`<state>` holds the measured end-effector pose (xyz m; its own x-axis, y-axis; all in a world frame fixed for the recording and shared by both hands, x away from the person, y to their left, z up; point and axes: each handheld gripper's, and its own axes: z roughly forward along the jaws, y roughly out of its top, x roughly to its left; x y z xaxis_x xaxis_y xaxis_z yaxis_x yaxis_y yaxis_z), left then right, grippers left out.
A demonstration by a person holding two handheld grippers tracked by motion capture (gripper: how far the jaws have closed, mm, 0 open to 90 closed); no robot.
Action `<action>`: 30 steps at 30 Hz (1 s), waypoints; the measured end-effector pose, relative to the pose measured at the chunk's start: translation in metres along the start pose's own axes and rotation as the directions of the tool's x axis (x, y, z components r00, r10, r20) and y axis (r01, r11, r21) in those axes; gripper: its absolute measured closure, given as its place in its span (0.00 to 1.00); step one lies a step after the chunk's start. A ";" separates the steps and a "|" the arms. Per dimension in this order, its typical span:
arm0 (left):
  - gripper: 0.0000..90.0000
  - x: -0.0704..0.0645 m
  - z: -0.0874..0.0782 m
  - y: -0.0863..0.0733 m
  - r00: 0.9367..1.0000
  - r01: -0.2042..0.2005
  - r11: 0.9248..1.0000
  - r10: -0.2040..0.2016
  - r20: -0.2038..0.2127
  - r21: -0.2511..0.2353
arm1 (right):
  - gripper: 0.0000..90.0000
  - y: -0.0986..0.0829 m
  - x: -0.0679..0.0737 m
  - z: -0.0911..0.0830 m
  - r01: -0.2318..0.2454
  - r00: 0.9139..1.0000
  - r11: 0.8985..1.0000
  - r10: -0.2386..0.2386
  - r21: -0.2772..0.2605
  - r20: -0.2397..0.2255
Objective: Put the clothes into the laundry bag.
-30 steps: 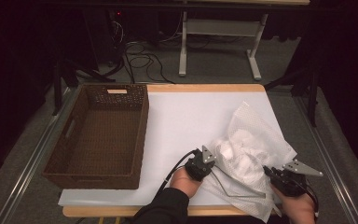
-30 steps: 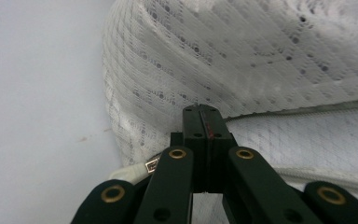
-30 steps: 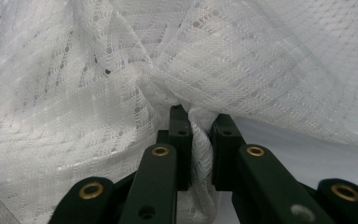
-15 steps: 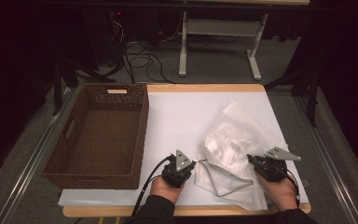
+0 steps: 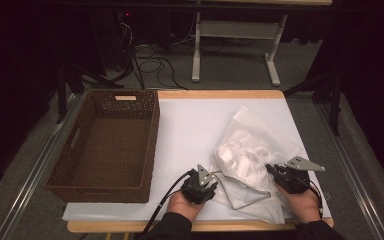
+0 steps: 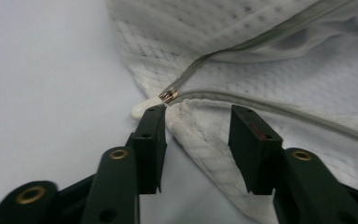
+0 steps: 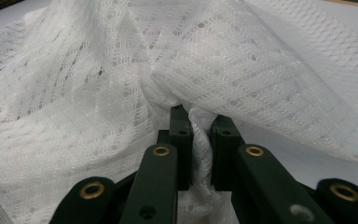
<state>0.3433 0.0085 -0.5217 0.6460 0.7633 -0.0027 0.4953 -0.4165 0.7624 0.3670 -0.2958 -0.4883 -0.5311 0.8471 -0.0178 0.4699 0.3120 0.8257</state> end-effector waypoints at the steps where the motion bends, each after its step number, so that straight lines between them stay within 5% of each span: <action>1: 0.58 0.000 0.001 0.001 1.000 0.003 1.000 -0.003 -0.011 0.001 | 0.93 -0.002 0.000 -0.002 -0.005 1.000 1.000 0.005 0.002 0.005; 3: 0.61 0.002 0.002 0.002 1.000 0.019 1.000 -0.019 0.015 0.008 | 0.93 -0.004 -0.001 -0.005 -0.003 1.000 1.000 0.003 0.002 0.007; 7: 0.92 0.003 0.003 0.002 0.999 0.023 1.000 -0.024 0.031 0.009 | 0.93 -0.006 0.001 -0.006 -0.005 1.000 1.000 0.005 0.010 0.014; 9: 0.98 0.006 0.003 0.003 0.997 0.044 0.999 -0.045 0.056 0.011 | 0.93 -0.006 0.002 -0.005 -0.010 1.000 1.000 0.009 0.013 0.017; 14: 1.00 0.008 -0.005 0.001 0.999 0.026 1.000 -0.026 0.031 -0.002 | 0.93 -0.005 0.001 -0.001 -0.013 1.000 1.000 0.013 0.011 0.014; 19: 1.00 0.018 -0.036 -0.009 0.999 0.043 0.998 -0.045 -0.025 -0.053 | 0.93 0.004 0.003 0.013 -0.007 1.000 1.000 0.007 0.013 -0.014; 22: 1.00 0.022 -0.051 -0.021 0.997 0.064 0.996 -0.066 -0.044 -0.056 | 0.93 0.013 0.012 0.024 0.037 0.999 0.999 -0.037 0.004 -0.034; 25: 1.00 0.014 -0.055 -0.028 0.998 0.053 0.998 -0.054 -0.036 -0.044 | 0.93 0.024 0.018 0.037 0.086 0.996 0.996 -0.086 -0.009 -0.027; 30: 0.99 0.002 -0.046 -0.032 0.999 0.024 1.000 -0.025 -0.021 -0.010 | 0.86 0.030 0.010 0.050 0.072 0.997 0.997 -0.072 0.008 -0.016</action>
<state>0.3021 0.0463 -0.5158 0.6214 0.7835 -0.0078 0.5050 -0.3928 0.7686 0.4108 -0.2564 -0.4914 -0.5747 0.8155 -0.0681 0.4361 0.3757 0.8177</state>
